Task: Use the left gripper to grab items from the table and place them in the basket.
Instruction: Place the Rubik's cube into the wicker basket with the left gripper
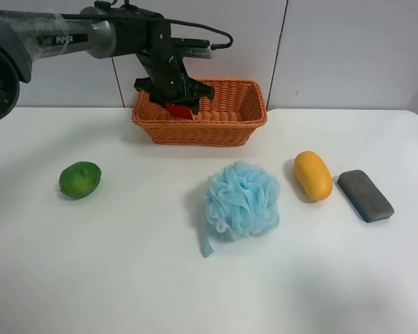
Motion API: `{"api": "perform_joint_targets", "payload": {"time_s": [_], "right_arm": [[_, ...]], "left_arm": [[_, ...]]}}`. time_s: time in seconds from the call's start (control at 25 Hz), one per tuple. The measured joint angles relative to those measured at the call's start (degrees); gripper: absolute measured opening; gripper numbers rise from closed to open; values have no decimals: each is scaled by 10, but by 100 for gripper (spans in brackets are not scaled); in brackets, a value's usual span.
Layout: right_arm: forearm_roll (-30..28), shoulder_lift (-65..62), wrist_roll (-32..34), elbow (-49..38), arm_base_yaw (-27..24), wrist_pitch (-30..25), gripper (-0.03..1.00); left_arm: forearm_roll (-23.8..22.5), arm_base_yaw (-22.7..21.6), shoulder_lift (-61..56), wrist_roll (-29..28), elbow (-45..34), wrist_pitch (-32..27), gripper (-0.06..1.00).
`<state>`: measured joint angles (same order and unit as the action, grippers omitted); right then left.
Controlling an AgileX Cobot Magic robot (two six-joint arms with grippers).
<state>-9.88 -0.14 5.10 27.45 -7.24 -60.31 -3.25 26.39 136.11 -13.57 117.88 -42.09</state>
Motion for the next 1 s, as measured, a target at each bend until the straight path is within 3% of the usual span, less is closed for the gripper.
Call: {"api": "perform_joint_targets", "payload": {"time_s": [0.08, 0.24, 0.32, 0.76, 1.0], "right_arm": [[0, 0, 0, 0, 0, 0, 99], [0, 0, 0, 0, 0, 0, 99], [0, 0, 0, 0, 0, 0, 99], [0, 0, 0, 0, 0, 0, 99], [0, 0, 0, 0, 0, 0, 99]], "left_arm": [[0, 0, 3, 0, 0, 0, 60], [-1, 0, 3, 0, 0, 4, 89], [-1, 0, 3, 0, 0, 4, 96], [-1, 0, -1, 1, 0, -5, 99], [-1, 0, -50, 1, 0, -70, 99]]}}
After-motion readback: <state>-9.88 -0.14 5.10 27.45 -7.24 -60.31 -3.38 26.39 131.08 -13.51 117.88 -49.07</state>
